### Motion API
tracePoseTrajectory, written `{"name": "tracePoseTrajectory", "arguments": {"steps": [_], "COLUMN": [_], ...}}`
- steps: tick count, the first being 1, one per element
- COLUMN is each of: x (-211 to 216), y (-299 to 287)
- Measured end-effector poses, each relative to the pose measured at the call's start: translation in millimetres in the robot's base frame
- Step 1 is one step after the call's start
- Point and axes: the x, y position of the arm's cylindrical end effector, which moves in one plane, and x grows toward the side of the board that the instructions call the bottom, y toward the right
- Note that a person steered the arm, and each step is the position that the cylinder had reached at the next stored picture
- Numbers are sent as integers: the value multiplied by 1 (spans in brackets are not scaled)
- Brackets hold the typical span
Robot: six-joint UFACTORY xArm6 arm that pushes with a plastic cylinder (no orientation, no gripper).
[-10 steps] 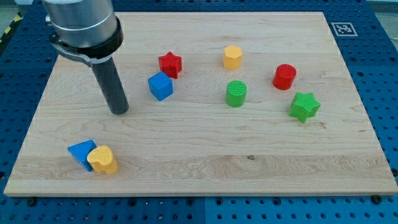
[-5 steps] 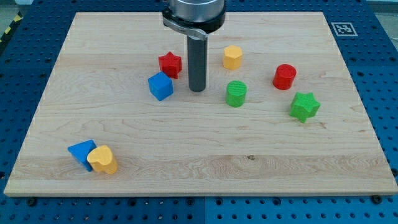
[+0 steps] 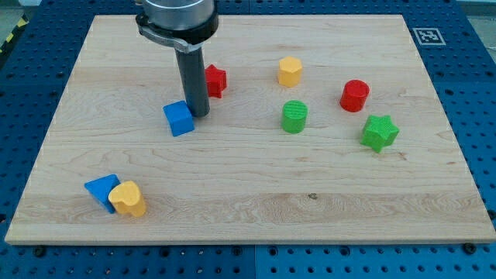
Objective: Push the blue cube to the top of the blue triangle
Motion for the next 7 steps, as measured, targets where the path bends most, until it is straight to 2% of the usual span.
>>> {"name": "tracePoseTrajectory", "arguments": {"steps": [5, 7], "x": [46, 97], "y": [-74, -79]}}
